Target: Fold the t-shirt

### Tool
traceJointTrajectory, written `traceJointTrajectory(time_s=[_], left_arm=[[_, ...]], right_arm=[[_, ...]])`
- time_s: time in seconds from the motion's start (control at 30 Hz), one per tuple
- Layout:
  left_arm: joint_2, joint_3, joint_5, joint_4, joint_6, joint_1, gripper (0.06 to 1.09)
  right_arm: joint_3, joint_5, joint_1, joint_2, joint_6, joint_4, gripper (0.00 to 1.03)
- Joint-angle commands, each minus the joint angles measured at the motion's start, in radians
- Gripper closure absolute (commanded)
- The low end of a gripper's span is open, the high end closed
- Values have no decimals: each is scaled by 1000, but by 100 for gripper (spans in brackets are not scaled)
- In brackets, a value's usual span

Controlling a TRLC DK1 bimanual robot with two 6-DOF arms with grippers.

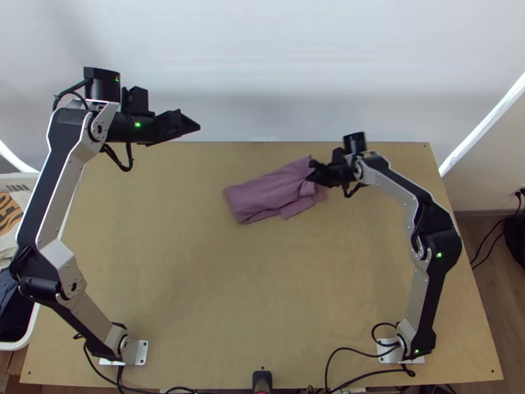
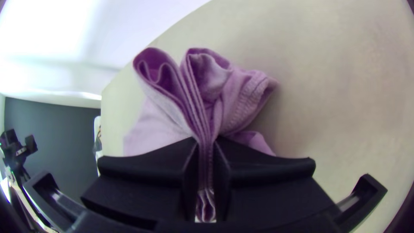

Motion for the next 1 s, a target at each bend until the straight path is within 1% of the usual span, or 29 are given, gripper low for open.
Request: traceJointTrajectory(time_s=[0.0, 0.1, 0.2, 0.33, 0.47, 0.67, 0.83, 0.97], left_arm=[[-42, -25, -2, -10, 16, 6, 10], [-45, -34, -2, -10, 22, 9, 10], [-48, -39, -2, -10, 24, 16, 10], [-52, -42, -2, -10, 24, 20, 10], [-57, -43, -2, -10, 24, 26, 10], [-60, -46, -2, -10, 28, 36, 10], [-60, -51, -2, -9, 33, 32, 10], [-60, -51, -2, -7, 33, 26, 10]], right_arm=[[83, 12, -51, 59, -12, 8, 100], [163, 12, -95, 105, -4, 8, 100], [260, 25, -135, 155, 22, 5, 100], [402, 81, -182, 231, 94, -19, 100], [459, 138, -225, 255, 168, -19, 100], [448, 216, -307, 252, 218, -33, 100], [352, 238, -382, 197, 217, -50, 100], [246, 264, -439, 132, 184, -41, 100]])
